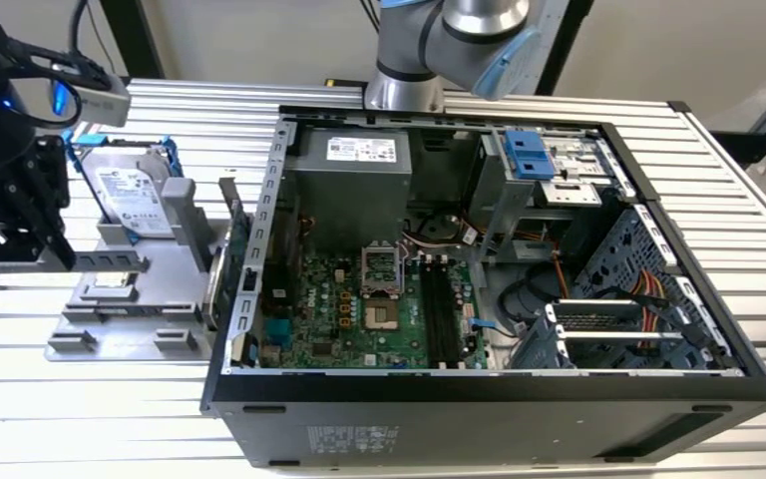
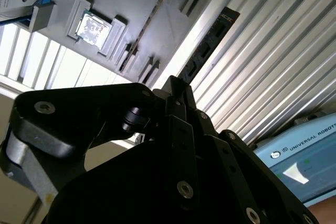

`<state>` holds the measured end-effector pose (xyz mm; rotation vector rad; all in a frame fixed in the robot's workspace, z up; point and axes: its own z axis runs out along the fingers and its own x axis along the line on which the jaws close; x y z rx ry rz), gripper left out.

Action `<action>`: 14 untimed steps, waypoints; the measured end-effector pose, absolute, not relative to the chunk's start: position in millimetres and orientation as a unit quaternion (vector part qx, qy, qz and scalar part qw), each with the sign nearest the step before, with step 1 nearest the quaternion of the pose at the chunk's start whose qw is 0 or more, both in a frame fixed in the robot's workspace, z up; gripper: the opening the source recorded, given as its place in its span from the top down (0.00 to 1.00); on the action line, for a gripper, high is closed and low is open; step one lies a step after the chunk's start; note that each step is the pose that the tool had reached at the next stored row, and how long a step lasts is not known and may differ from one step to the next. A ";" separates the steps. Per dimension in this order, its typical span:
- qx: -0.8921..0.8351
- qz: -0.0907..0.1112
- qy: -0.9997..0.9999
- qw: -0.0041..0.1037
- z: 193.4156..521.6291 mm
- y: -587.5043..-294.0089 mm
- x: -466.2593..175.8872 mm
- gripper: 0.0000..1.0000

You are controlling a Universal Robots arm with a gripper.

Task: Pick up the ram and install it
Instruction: 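Pick up the ram and move it above insertion slot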

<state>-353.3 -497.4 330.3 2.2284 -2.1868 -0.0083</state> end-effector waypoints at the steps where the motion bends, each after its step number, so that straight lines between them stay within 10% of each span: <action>1: 0.714 -0.003 -0.700 0.010 330.5 -497.4 -353.3 1.00; 14: 0.714 -0.003 -0.700 0.010 333.4 -497.3 -353.2 1.00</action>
